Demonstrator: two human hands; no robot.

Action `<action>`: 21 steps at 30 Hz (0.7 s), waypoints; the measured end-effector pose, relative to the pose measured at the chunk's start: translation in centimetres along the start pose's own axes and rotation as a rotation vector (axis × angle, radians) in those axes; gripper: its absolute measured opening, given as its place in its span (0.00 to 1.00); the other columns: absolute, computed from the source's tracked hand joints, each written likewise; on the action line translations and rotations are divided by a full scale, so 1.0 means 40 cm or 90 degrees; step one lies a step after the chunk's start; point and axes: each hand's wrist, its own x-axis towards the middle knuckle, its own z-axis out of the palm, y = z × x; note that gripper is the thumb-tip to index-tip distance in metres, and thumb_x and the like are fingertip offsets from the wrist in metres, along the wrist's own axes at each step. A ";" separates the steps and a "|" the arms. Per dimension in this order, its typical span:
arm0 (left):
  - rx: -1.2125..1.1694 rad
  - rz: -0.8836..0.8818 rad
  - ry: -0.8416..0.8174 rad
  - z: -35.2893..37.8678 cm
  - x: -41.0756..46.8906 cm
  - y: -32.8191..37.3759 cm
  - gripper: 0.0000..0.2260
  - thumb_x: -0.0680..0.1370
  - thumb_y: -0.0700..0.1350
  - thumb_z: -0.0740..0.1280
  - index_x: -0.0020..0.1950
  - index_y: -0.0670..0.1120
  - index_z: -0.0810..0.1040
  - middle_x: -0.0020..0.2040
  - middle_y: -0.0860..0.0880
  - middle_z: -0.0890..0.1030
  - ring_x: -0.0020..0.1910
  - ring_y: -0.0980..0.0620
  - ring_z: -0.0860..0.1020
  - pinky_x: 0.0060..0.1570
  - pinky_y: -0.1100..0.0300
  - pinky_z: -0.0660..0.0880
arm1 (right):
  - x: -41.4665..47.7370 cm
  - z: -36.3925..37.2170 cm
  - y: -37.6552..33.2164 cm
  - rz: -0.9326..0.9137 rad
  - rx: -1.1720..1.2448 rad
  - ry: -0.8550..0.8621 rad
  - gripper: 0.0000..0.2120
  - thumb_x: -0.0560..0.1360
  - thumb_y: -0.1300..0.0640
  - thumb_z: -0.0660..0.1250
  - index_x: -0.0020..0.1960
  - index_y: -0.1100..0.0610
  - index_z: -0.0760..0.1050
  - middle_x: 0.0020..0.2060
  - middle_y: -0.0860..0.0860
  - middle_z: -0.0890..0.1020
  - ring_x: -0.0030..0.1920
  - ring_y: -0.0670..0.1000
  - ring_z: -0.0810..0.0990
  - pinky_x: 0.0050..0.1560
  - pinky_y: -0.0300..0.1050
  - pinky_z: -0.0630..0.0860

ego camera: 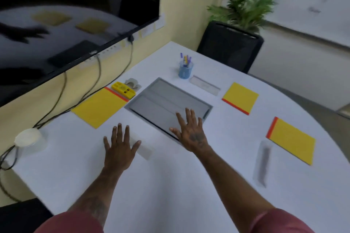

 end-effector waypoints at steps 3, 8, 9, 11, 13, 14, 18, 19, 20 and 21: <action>-0.011 0.059 0.011 -0.010 -0.015 0.145 0.42 0.78 0.69 0.37 0.76 0.41 0.67 0.77 0.37 0.64 0.76 0.38 0.63 0.68 0.30 0.60 | -0.093 -0.044 0.120 0.043 -0.008 0.009 0.35 0.78 0.33 0.48 0.79 0.53 0.57 0.78 0.63 0.54 0.79 0.63 0.51 0.74 0.66 0.55; -0.025 0.136 0.032 -0.015 -0.039 0.423 0.45 0.76 0.71 0.34 0.77 0.42 0.65 0.77 0.37 0.63 0.77 0.39 0.61 0.70 0.32 0.57 | -0.209 -0.120 0.358 0.112 -0.013 0.046 0.36 0.78 0.32 0.44 0.79 0.52 0.55 0.79 0.61 0.53 0.79 0.62 0.48 0.74 0.65 0.53; -0.018 0.153 0.029 -0.014 -0.046 0.481 0.45 0.76 0.71 0.35 0.76 0.41 0.66 0.76 0.37 0.64 0.76 0.38 0.63 0.70 0.32 0.58 | -0.228 -0.130 0.409 0.125 -0.011 0.046 0.36 0.79 0.32 0.45 0.80 0.51 0.52 0.79 0.60 0.50 0.79 0.61 0.46 0.75 0.65 0.50; -0.004 0.189 0.032 -0.005 -0.055 0.595 0.45 0.76 0.70 0.34 0.76 0.41 0.66 0.77 0.37 0.64 0.76 0.38 0.63 0.70 0.32 0.58 | -0.265 -0.149 0.512 0.156 -0.007 0.059 0.35 0.79 0.33 0.47 0.80 0.51 0.50 0.79 0.59 0.48 0.79 0.60 0.43 0.75 0.64 0.48; -0.004 0.208 0.015 0.019 -0.056 0.702 0.47 0.73 0.72 0.31 0.79 0.44 0.59 0.80 0.40 0.57 0.79 0.42 0.54 0.73 0.34 0.52 | -0.308 -0.165 0.608 0.181 -0.009 0.061 0.35 0.79 0.33 0.47 0.80 0.51 0.50 0.79 0.59 0.47 0.79 0.60 0.43 0.75 0.64 0.47; -0.007 0.214 0.003 0.034 -0.054 0.754 0.48 0.71 0.73 0.29 0.81 0.46 0.53 0.81 0.42 0.52 0.80 0.44 0.49 0.75 0.36 0.49 | -0.328 -0.169 0.654 0.195 -0.013 0.059 0.35 0.79 0.33 0.47 0.80 0.50 0.50 0.79 0.59 0.47 0.79 0.60 0.43 0.75 0.64 0.46; -0.002 0.266 0.001 0.080 -0.038 0.947 0.47 0.69 0.74 0.27 0.81 0.49 0.45 0.82 0.45 0.46 0.81 0.46 0.44 0.75 0.38 0.45 | -0.388 -0.171 0.822 0.247 -0.036 0.046 0.35 0.79 0.33 0.46 0.80 0.51 0.50 0.79 0.60 0.48 0.79 0.61 0.43 0.75 0.64 0.47; -0.003 0.282 -0.006 0.090 -0.030 0.994 0.46 0.69 0.73 0.27 0.81 0.49 0.44 0.82 0.46 0.44 0.80 0.47 0.43 0.76 0.39 0.44 | -0.399 -0.170 0.863 0.260 -0.034 0.046 0.35 0.79 0.33 0.47 0.80 0.51 0.51 0.79 0.61 0.49 0.79 0.61 0.44 0.74 0.64 0.47; 0.000 0.299 -0.012 0.100 -0.021 1.034 0.45 0.70 0.73 0.27 0.81 0.49 0.43 0.82 0.46 0.42 0.80 0.47 0.41 0.76 0.40 0.43 | -0.408 -0.165 0.898 0.273 -0.031 0.049 0.35 0.79 0.33 0.48 0.80 0.52 0.52 0.79 0.61 0.49 0.79 0.62 0.45 0.74 0.65 0.48; 0.008 0.317 -0.021 0.112 -0.009 1.076 0.44 0.70 0.73 0.28 0.81 0.50 0.42 0.81 0.46 0.41 0.80 0.47 0.40 0.76 0.40 0.42 | -0.417 -0.157 0.935 0.288 -0.031 0.049 0.35 0.79 0.34 0.49 0.80 0.52 0.54 0.79 0.61 0.50 0.79 0.62 0.46 0.74 0.65 0.49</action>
